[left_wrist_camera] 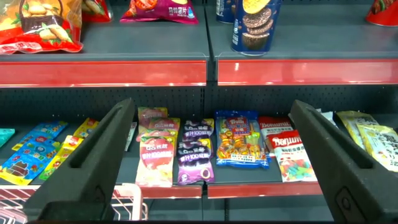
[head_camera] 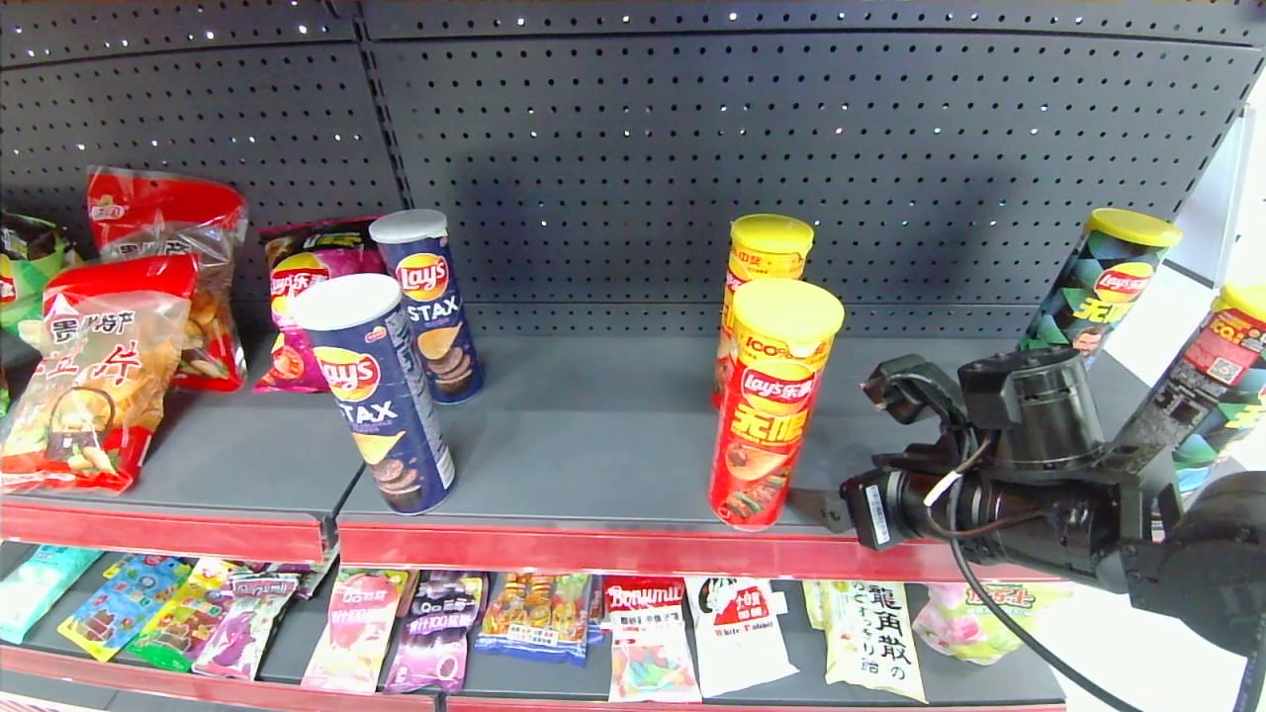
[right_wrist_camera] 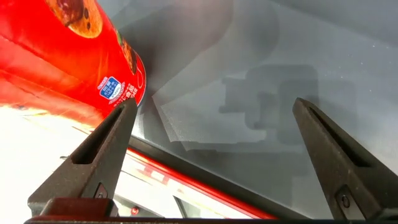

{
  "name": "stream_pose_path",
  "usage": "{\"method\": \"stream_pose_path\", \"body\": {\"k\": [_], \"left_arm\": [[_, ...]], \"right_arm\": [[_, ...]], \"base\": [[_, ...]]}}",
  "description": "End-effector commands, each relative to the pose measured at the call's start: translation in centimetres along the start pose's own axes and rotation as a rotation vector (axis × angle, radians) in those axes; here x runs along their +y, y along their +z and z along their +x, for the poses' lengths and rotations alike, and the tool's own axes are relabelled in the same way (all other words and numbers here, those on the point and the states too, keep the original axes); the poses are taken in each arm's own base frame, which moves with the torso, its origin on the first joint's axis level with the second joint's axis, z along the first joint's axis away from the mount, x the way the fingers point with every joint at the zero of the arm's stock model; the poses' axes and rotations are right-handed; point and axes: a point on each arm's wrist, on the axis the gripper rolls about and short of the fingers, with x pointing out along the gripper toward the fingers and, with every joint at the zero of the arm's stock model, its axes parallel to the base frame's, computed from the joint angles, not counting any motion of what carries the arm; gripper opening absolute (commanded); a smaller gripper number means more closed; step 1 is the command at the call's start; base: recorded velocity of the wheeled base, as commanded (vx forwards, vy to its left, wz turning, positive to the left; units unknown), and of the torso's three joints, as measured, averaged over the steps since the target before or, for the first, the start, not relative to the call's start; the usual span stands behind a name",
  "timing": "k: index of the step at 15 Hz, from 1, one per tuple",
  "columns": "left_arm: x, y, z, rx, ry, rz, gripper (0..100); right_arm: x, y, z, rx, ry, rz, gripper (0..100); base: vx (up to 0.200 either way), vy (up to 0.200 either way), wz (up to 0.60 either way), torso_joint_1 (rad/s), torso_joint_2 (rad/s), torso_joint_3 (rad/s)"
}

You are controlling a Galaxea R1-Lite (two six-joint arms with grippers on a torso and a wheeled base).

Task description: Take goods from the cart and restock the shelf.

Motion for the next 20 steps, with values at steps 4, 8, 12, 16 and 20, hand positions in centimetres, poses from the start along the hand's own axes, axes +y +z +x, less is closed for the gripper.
{"method": "stream_pose_path", "body": {"k": [4, 8, 12, 16, 20], "left_arm": [[0.0, 0.0, 0.0, 0.001, 0.0, -0.001, 100], [0.0, 0.0, 0.0, 0.001, 0.0, -0.001, 100], [0.0, 0.0, 0.0, 0.001, 0.0, -0.001, 100], [0.0, 0.0, 0.0, 0.001, 0.0, -0.001, 100], [0.0, 0.0, 0.0, 0.001, 0.0, -0.001, 100]], "right_arm": [[0.0, 0.1, 0.1, -0.001, 0.0, -0.011, 100], [0.2, 0.0, 0.2, 0.002, 0.006, -0.014, 100], [0.3, -0.1, 0.3, 0.005, 0.007, -0.016, 100], [-0.1, -0.1, -0.7, -0.016, -0.001, -0.007, 100], [-0.7, -0.2, -6.5, -0.167, -0.049, 0.01, 100]], "base": [[0.0, 0.0, 0.0, 0.0, 0.0, 0.0], [0.0, 0.0, 0.0, 0.0, 0.0, 0.0], [0.0, 0.0, 0.0, 0.0, 0.0, 0.0], [0.0, 0.0, 0.0, 0.0, 0.0, 0.0], [0.0, 0.0, 0.0, 0.0, 0.0, 0.0]]}}
